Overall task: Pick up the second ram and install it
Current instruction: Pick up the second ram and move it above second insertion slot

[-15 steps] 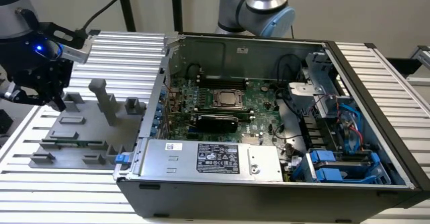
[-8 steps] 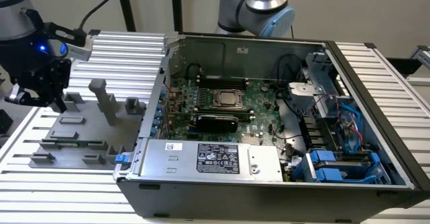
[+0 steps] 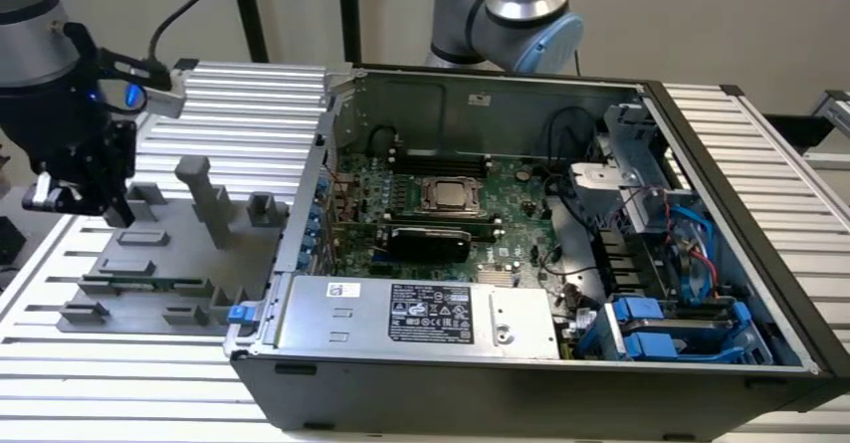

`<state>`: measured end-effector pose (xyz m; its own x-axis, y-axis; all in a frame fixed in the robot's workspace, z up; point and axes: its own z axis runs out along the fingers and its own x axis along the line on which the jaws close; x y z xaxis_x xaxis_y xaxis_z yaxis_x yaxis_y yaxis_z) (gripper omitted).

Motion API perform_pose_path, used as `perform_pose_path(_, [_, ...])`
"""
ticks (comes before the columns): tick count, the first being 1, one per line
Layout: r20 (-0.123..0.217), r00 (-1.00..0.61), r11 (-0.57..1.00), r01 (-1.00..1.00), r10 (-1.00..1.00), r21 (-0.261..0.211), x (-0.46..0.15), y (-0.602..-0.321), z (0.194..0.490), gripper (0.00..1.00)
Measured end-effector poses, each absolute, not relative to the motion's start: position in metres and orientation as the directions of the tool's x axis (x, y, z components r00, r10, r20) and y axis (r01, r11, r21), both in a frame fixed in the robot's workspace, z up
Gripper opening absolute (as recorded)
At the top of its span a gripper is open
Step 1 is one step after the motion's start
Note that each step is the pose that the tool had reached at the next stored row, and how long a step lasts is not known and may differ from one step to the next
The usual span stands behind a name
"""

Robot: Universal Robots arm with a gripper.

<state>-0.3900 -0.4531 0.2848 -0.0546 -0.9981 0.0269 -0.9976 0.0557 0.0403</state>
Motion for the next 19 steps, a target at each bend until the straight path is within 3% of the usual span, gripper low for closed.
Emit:
perform_pose_path(12, [0.027,0.018,-0.016,-0.999,-0.999,0.04,-0.389,-0.464,0.269,0.0])
perform_pose_path(13, [0.027,0.019,-0.018,-0.999,-0.999,0.04,-0.389,-0.464,0.268,1.0])
perform_pose_path(19, [0.027,0.025,-0.024,-0.999,-0.999,0.04,-0.388,-0.466,0.26,1.0])
